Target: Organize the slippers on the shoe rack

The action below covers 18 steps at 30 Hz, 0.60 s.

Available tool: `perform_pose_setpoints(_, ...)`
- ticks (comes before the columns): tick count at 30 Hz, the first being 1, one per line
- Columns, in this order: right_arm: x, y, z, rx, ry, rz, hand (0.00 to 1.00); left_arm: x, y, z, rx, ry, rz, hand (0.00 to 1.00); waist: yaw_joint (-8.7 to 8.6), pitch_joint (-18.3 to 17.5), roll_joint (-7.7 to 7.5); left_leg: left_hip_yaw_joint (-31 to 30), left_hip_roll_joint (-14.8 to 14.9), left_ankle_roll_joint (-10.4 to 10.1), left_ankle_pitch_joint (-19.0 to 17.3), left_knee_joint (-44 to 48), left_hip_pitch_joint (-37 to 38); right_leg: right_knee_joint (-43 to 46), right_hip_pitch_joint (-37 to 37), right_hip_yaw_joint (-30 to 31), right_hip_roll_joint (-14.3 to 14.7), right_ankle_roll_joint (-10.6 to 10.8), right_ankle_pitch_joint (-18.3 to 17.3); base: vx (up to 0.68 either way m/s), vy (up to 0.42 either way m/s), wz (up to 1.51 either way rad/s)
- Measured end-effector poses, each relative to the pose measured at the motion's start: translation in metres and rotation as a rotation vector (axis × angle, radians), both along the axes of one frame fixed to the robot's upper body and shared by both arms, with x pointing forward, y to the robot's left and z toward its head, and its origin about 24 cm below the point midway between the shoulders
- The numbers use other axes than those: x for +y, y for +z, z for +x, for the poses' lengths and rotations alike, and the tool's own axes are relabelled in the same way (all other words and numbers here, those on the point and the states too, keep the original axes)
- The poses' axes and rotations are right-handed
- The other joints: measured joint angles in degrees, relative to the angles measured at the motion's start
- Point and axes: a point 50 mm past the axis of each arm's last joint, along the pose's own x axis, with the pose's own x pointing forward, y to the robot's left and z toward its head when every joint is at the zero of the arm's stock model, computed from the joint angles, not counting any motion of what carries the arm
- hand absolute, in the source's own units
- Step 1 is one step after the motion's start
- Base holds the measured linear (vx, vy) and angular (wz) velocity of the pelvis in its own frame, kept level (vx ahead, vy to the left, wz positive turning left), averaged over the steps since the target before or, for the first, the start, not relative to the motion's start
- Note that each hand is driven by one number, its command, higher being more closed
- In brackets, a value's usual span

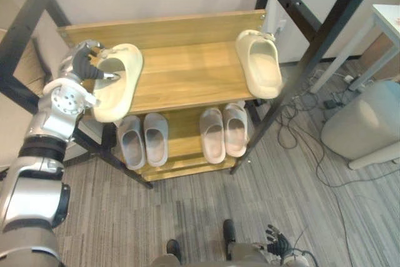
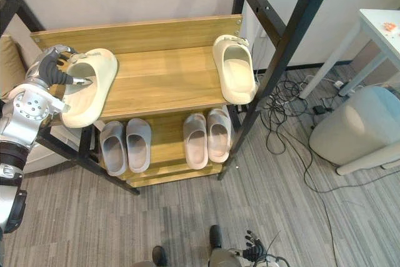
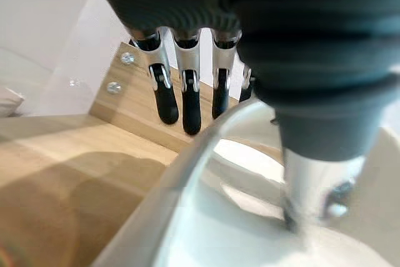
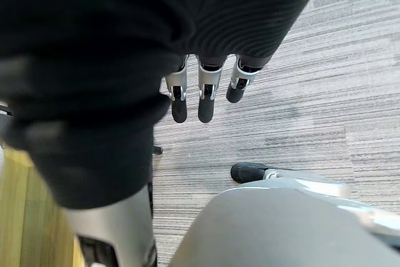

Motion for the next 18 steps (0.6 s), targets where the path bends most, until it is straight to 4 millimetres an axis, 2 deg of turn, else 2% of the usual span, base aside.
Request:
perform_pose_setpoints(2,0.000,0.000,-0.001,0.002,0.000,0.003,0.00,0.002,0.003,-0.001,-0.007,0.005,0.006,1.00,-0.62,0.0,0.02,0.1,0.0,0.0,-0.1,0.0,0.0,0.0,0.0,0.1,0.0,0.0,0.0,0.01,-0.007,-0.02)
perform_pose_setpoints(11,0.001,0.000,-0.001,0.002,0.003,0.006,0.00,0.000,0.007,0.001,-0.026,-0.007,-0.047,1.00,-0.83,0.0,0.05,0.0,0.0,0.0,-0.1,0.0,0.2,0.0,0.2,0.1,0.0,0.0,0.0,0.00,0.000,0.00)
perform_pose_setpoints(14,0.000,0.000,-0.001,0.003,0.002,0.006,0.00,-0.009,0.002,0.005,-0.034,-0.029,-0.103,1.00,-0.82,0.0,0.11,-0.2,-0.1,0.0,-0.1,0.0,0.3,0.0,0.5,-0.2,-0.1,0.0,0.0,-0.01,-0.015,0.04)
perform_pose_setpoints(18,0.000,0.000,-0.001,0.004,0.001,0.004,0.00,-0.035,-0.006,0.012,-0.049,-0.103,-0.172,1.00,-0.80,0.2,0.47,-0.5,-0.3,0.1,-0.1,0.0,0.9,0.0,1.2,-0.7,-0.4,0.0,0.0,0.00,-0.006,0.02)
